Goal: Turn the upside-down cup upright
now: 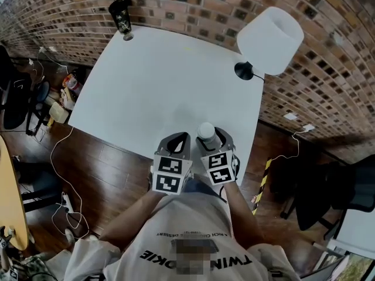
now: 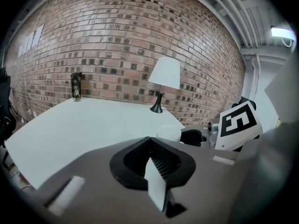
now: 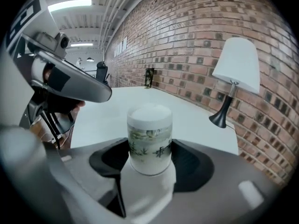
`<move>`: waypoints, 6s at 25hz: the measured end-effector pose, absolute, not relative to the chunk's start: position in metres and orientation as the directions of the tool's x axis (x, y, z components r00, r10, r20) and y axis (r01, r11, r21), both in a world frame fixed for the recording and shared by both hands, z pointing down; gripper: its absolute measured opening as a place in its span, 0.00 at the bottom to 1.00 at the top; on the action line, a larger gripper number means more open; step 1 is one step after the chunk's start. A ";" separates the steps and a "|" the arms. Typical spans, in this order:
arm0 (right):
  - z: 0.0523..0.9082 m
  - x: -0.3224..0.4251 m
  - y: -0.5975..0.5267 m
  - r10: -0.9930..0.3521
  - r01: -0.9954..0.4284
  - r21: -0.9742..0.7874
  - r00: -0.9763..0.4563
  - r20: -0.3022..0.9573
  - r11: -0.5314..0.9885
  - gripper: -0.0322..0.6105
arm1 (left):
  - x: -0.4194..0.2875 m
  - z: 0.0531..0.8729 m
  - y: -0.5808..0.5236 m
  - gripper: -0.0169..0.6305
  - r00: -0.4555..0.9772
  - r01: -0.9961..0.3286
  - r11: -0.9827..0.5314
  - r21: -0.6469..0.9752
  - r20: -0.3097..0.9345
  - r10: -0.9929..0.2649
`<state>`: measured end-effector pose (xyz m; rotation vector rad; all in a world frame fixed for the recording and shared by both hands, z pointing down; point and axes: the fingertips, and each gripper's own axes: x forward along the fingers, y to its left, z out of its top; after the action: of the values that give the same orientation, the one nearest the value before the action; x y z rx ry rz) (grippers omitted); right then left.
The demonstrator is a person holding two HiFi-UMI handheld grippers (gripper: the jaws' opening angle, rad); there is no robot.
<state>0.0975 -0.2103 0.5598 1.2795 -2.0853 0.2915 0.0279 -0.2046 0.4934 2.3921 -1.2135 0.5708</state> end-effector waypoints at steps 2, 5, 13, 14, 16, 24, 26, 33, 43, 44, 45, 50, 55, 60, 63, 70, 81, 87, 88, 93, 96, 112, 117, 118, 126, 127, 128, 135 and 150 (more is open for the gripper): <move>0.559 0.101 -0.204 -0.661 -0.808 0.211 -0.266 0.702 0.549 0.50 | 0.029 0.493 -0.203 0.04 0.545 -0.821 -0.547 0.167 0.517 -0.660; 0.559 0.106 -0.196 -0.591 -0.721 0.288 -0.205 0.780 0.630 0.50 | 0.030 0.493 -0.202 0.04 0.552 -0.817 -0.550 0.174 0.512 -0.658; 0.569 0.117 -0.183 -0.494 -0.376 0.469 0.035 0.869 0.799 0.50 | 0.023 0.494 -0.208 0.04 0.550 -0.826 -0.523 0.210 0.500 -0.669; 0.572 0.122 -0.182 -0.472 -0.324 0.472 0.086 0.878 0.820 0.50 | 0.020 0.494 -0.210 0.04 0.545 -0.831 -0.514 0.214 0.500 -0.673; 0.576 0.130 -0.181 -0.423 -0.229 0.459 0.187 0.886 0.859 0.50 | 0.013 0.495 -0.214 0.04 0.533 -0.841 -0.496 0.217 0.499 -0.684; 0.582 0.147 -0.191 -0.342 -0.030 0.383 0.393 0.854 0.923 0.50 | -0.002 0.495 -0.216 0.04 0.510 -0.857 -0.465 0.223 0.500 -0.700; 0.587 0.146 -0.193 -0.345 -0.021 0.384 0.398 0.850 0.923 0.50 | -0.005 0.495 -0.216 0.04 0.507 -0.859 -0.460 0.225 0.499 -0.703; 0.592 0.138 -0.200 -0.405 0.004 0.435 0.375 0.834 0.900 0.50 | -0.014 0.500 -0.215 0.04 0.495 -0.867 -0.441 0.232 0.506 -0.706; 0.591 0.134 -0.202 -0.452 0.029 0.468 0.319 0.833 0.883 0.50 | -0.007 0.500 -0.215 0.04 0.508 -0.859 -0.455 0.235 0.503 -0.699; 0.591 0.134 -0.202 -0.454 0.026 0.471 0.316 0.833 0.882 0.50 | -0.007 0.500 -0.215 0.04 0.509 -0.858 -0.456 0.235 0.502 -0.699; 0.591 0.134 -0.202 -0.457 0.023 0.474 0.312 0.833 0.880 0.50 | -0.006 0.500 -0.215 0.04 0.510 -0.858 -0.457 0.235 0.502 -0.698; 0.583 0.134 -0.202 -0.487 0.014 0.505 0.283 0.826 0.863 0.50 | -0.007 0.501 -0.215 0.04 0.509 -0.858 -0.458 0.233 0.505 -0.698; 0.575 0.132 -0.197 -0.511 -0.032 0.529 0.218 0.832 0.848 0.50 | -0.007 0.502 -0.216 0.04 0.506 -0.860 -0.456 0.229 0.502 -0.702; 0.562 0.127 -0.187 -0.455 -0.286 0.450 0.053 0.889 0.846 0.50 | -0.001 0.503 -0.212 0.04 0.518 -0.852 -0.473 0.226 0.504 -0.691; 0.543 0.126 -0.189 -0.435 -0.510 0.326 -0.107 0.894 0.796 0.50 | 0.001 0.501 -0.212 0.04 0.519 -0.850 -0.477 0.223 0.502 -0.692; 0.540 0.149 -0.199 -0.449 -0.841 -0.090 -0.371 0.813 0.533 0.50 | 0.004 0.500 -0.212 0.04 0.525 -0.846 -0.483 0.225 0.507 -0.684; 0.553 0.158 -0.198 -0.460 -0.784 -0.528 -0.619 0.636 0.326 0.25 | 0.009 0.500 -0.209 0.04 0.529 -0.843 -0.489 0.223 0.509 -0.679; 0.538 0.137 -0.190 -0.422 -0.677 -0.617 -0.734 0.532 0.401 0.10 | 0.007 0.499 -0.210 0.04 0.525 -0.846 -0.486 0.220 0.509 -0.682; 0.535 0.134 -0.189 -0.417 -0.665 -0.622 -0.746 0.520 0.413 0.08 | 0.007 0.499 -0.210 0.04 0.524 -0.846 -0.486 0.220 0.508 -0.683; 0.517 0.122 -0.189 -0.386 -0.677 -0.507 -0.728 0.567 0.534 0.07 | 0.006 0.500 -0.209 0.04 0.526 -0.845 -0.486 0.222 0.510 -0.681; 0.514 0.116 -0.186 -0.334 -0.681 -0.315 -0.644 0.689 0.661 0.07 | 0.009 0.500 -0.207 0.04 0.530 -0.843 -0.490 0.224 0.509 -0.679; 0.547 0.096 -0.166 -0.144 -0.276 0.084 -0.204 0.968 0.957 0.07 | 0.000 0.500 -0.202 0.04 0.520 -0.850 -0.474 0.229 0.509 -0.686; 0.550 0.094 -0.170 -0.172 -0.249 0.126 -0.169 0.971 0.960 0.08 | -0.003 0.497 -0.204 0.04 0.514 -0.854 -0.472 0.220 0.501 -0.696; 0.550 0.095 -0.171 -0.175 -0.252 0.129 -0.171 0.970 0.959 0.08 | -0.003 0.498 -0.203 0.04 0.514 -0.854 -0.471 0.222 0.502 -0.696; 0.548 0.096 -0.174 -0.210 -0.277 0.150 -0.200 0.957 0.949 0.15 | 0.001 0.499 -0.203 0.04 0.522 -0.849 -0.476 0.230 0.502 -0.689; 0.547 0.096 -0.174 -0.216 -0.285 0.153 -0.203 0.955 0.946 0.17 | 0.001 0.499 -0.203 0.04 0.522 -0.849 -0.477 0.228 0.502 -0.689; 0.546 0.096 -0.175 -0.225 -0.295 0.158 -0.207 0.952 0.942 0.19 | 0.001 0.499 -0.203 0.04 0.523 -0.848 -0.478 0.229 0.502 -0.689; 0.526 0.096 -0.180 -0.292 -0.399 0.168 -0.275 0.916 0.901 0.22 | 0.004 0.496 -0.200 0.04 0.537 -0.839 -0.492 0.232 0.493 -0.684; 0.489 0.084 -0.129 -0.499 -0.674 0.138 -0.379 0.779 0.726 0.22 | 0.006 0.475 -0.152 0.04 0.601 -0.792 -0.565 0.232 0.458 -0.655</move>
<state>0.0842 -0.1286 0.4887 0.8888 -2.0569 0.2540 0.0056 -0.1516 0.4750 2.4161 -1.1566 0.4515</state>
